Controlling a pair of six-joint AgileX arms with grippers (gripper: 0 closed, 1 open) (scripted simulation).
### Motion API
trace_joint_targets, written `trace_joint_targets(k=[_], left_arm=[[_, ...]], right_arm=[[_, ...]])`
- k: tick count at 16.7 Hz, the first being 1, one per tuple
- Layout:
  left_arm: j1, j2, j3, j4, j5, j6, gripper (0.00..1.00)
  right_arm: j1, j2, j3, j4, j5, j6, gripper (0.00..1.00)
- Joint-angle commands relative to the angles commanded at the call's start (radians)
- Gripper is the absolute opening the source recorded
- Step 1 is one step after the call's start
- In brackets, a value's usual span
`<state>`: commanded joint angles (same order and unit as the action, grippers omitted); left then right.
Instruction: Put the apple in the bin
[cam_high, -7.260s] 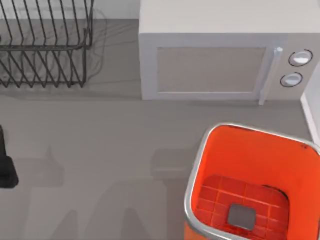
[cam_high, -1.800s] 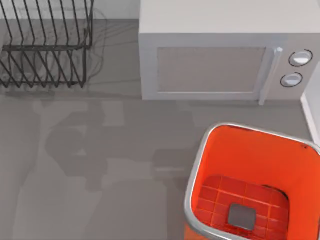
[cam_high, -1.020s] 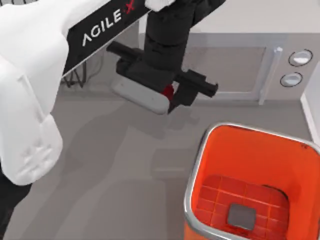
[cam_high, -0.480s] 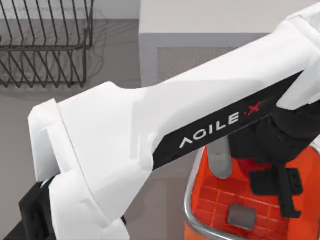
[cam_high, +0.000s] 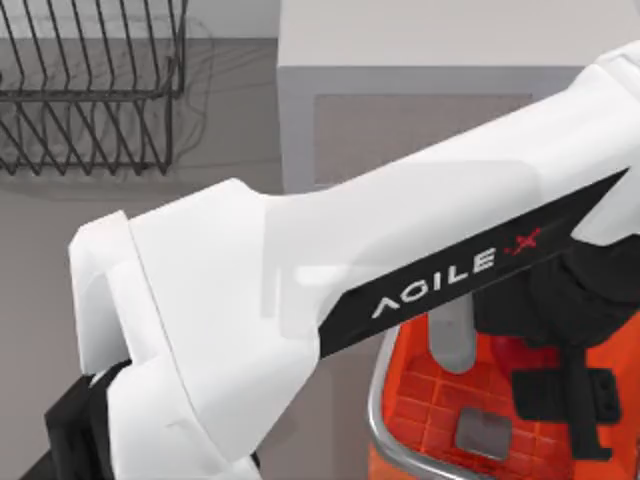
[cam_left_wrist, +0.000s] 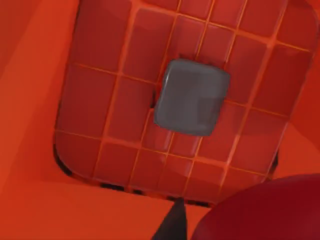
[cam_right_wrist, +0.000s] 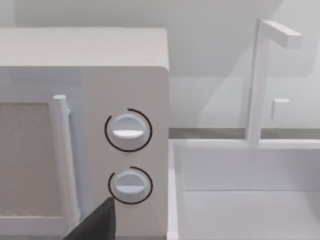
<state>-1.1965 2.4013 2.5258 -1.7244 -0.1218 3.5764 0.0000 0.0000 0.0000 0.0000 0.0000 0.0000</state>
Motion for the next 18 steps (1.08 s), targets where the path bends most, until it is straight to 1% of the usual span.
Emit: trace_joint_targets(k=[3,9,11,15,18], left_arm=[[0.002,-0.021,-0.098,0.078,-0.001,0.003,0.00],[0.009,-0.080,-0.390,0.298,0.006,0.015,0.00],[0.010,-0.092,-0.437,0.341,0.005,0.019,0.00],[0.010,-0.093,-0.444,0.349,0.005,0.020,0.00],[0.010,-0.093,-0.444,0.349,0.005,0.020,0.23]], right_arm=[[0.000,0.000,0.000,0.000,0.000,0.000,1.00],[0.000,0.000,0.000,0.000,0.000,0.000,1.00],[0.000,0.000,0.000,0.000,0.000,0.000,1.00],[0.000,0.000,0.000,0.000,0.000,0.000,1.00],[0.000,0.000,0.000,0.000,0.000,0.000,1.00]])
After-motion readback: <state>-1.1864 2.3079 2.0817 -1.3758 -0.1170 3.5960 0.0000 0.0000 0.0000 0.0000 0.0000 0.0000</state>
